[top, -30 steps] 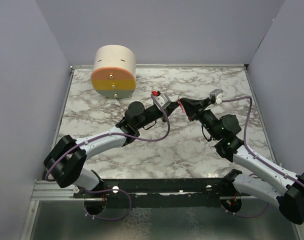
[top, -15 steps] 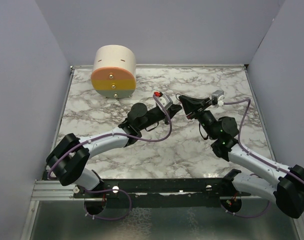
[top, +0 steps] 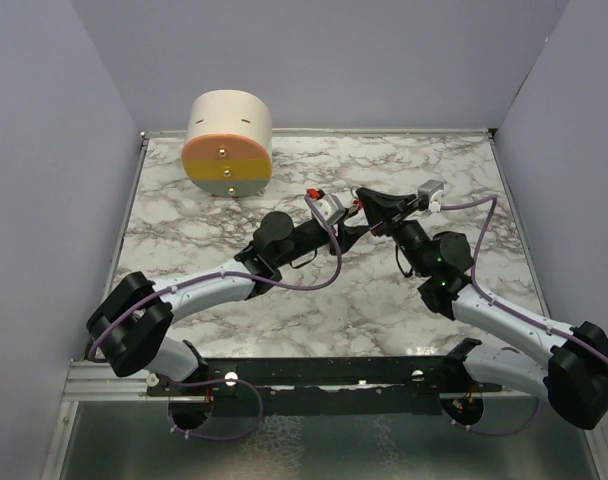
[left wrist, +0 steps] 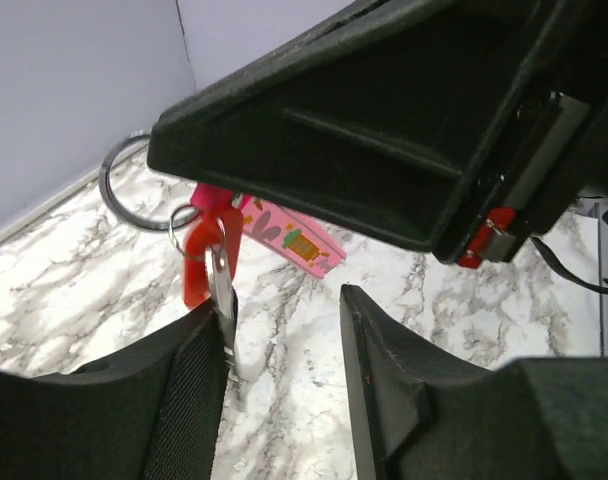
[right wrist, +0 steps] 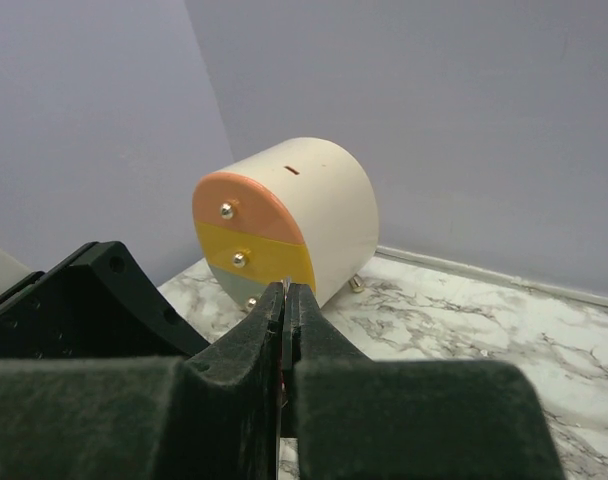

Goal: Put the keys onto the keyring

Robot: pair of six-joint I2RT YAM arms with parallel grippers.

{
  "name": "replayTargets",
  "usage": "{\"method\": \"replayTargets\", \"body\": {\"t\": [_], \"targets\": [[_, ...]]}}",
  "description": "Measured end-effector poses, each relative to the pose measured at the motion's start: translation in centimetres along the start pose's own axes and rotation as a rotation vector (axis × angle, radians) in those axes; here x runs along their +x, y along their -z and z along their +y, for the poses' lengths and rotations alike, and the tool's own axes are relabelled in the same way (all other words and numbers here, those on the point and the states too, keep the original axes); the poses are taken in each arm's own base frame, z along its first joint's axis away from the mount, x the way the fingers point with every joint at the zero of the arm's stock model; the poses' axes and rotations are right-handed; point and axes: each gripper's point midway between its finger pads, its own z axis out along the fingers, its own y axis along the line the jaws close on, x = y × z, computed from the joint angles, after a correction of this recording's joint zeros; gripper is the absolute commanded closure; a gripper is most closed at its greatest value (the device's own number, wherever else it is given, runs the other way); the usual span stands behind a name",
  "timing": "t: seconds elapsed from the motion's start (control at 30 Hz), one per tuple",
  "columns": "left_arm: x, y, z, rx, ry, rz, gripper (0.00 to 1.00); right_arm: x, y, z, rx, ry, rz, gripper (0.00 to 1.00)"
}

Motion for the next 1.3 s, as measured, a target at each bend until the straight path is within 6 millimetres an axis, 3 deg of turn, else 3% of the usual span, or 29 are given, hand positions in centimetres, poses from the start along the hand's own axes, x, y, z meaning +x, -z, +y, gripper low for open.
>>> {"method": "replayTargets", "body": {"t": [0.17,0.33,0.43,0.6,0.63,0.8,1.03,1.3], "targets": [[0.1,1.3,0.6,-0.067,0.002,-0.001,0.46,-1.0,0.2,-0.1,0.007,0.021,-0.020,0.99],[-0.4,3.3,2.6,-0.202,0.010,-0.012,0.48,-2.2,0.6,0.0,0.004,0.045,-0.048,0.99],[-1.4,4.2,3.7,-0.252,0.020,-0.039,0.56,-2.3,1.3,0.0,-0.001,0.063,-0.050,0.99],[-2.5,4.8,5.2,-0.249,0.080,-0.068,0.78,-1.1,2.2,0.1,-0.023,0.084,-0.017,0.99],[-3.2,5.0,6.6,-0.268,0.088,-0.080,0.78,-0.3,2.5,0.3,-0.037,0.089,0.010,0.99],[-4.4,3.6,6.3,-0.159,0.139,-0.090,0.71,0.4,2.9,0.5,-0.055,0.090,0.030,0.99],[-3.1,2.7,3.8,-0.005,0.200,-0.036,0.70,0.7,2.9,0.8,-0.072,0.089,0.040,0.99],[-3.1,2.8,2.8,0.047,0.207,-0.030,0.70,1.0,2.9,0.8,-0.076,0.087,0.046,0.99]]}}
